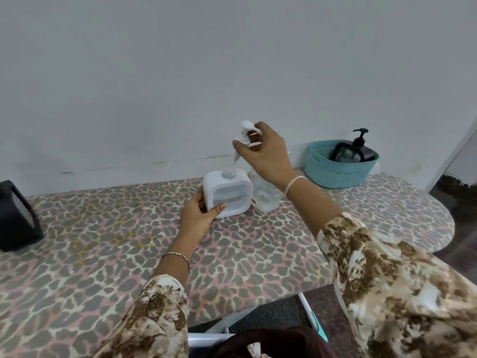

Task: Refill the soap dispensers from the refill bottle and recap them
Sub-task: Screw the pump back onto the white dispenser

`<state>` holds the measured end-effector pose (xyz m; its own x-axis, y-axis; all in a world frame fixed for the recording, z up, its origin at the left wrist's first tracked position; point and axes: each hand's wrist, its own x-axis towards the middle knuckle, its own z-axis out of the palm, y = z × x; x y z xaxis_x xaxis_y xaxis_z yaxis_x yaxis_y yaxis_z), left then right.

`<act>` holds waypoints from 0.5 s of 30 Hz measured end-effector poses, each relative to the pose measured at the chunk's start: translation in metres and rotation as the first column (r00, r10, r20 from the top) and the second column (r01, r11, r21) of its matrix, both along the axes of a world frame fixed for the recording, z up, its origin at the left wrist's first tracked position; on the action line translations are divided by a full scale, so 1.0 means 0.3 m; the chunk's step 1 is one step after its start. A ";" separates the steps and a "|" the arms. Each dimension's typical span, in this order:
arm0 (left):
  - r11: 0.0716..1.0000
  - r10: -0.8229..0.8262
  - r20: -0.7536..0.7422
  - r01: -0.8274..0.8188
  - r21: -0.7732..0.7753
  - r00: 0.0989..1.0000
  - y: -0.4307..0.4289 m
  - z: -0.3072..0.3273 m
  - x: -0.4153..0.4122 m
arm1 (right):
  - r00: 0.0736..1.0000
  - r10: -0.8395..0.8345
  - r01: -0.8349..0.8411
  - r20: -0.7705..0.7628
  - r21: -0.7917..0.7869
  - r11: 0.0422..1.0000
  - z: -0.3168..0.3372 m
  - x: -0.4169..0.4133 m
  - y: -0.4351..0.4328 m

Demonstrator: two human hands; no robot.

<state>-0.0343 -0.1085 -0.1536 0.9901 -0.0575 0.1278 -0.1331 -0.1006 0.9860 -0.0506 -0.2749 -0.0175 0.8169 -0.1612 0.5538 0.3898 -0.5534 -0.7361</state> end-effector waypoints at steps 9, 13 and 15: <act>0.999 -0.004 0.004 0.004 -0.042 1.000 -0.004 0.002 0.001 | 0.983 0.015 -0.048 -0.184 -0.179 0.983 -0.105 0.031 0.020; 0.992 -0.002 0.041 0.007 -0.122 0.999 -0.007 0.013 -0.010 | 0.979 0.006 -0.039 -0.206 -0.158 0.987 -0.134 0.036 0.031; 0.994 -0.003 0.057 0.009 -0.111 0.998 -0.005 0.011 -0.007 | 0.982 -0.047 0.017 -0.184 -0.159 0.987 -0.136 0.034 0.039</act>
